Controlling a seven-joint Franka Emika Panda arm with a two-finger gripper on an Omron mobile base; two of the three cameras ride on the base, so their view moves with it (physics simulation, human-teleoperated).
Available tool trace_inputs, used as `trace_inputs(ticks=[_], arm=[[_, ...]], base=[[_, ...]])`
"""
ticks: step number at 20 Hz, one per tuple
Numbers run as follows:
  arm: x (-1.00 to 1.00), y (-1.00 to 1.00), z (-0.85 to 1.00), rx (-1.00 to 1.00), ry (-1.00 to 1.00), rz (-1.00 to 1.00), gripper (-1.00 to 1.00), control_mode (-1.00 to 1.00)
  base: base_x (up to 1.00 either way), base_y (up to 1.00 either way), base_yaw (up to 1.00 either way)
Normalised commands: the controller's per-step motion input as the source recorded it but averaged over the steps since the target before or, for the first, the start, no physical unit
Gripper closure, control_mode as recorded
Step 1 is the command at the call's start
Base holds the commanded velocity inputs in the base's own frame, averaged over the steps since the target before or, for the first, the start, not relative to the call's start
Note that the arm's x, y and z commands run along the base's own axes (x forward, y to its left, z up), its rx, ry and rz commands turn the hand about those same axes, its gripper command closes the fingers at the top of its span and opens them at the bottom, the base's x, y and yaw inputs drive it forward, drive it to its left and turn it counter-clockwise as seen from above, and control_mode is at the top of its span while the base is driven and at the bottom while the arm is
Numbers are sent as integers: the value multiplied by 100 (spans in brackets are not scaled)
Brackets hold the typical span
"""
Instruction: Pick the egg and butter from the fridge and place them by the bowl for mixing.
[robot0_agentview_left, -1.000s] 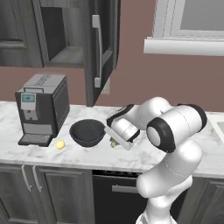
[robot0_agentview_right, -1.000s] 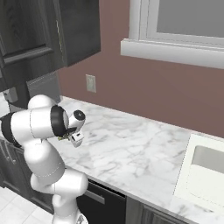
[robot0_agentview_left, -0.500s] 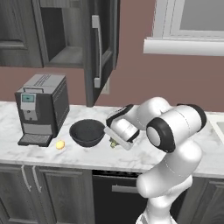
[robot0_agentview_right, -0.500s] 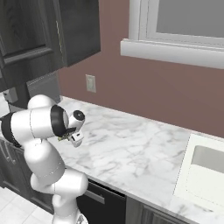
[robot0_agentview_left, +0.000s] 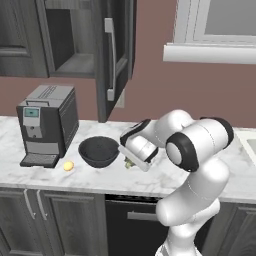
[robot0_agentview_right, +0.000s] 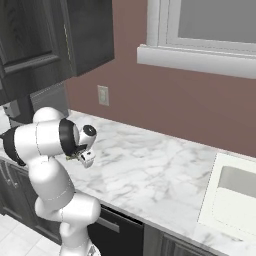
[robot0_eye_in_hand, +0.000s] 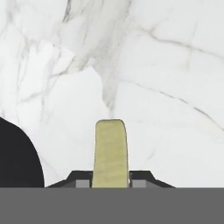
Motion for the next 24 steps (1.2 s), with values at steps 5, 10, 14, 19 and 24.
trace_inputs(ticks=[5,10,14,19,24], arm=[[0,14,-35,0,0,7,-100,-100],[0,4,-26,0,-1,6,-100,-100],[0,0,-16,1,-2,5,-100,-100],[-1,-23,-10,0,0,0,-100,-100],[-11,-39,0,0,0,0,-100,-100]], base=[[0,0,0],[0,0,0],[0,0,0],[0,0,0],[0,0,0]])
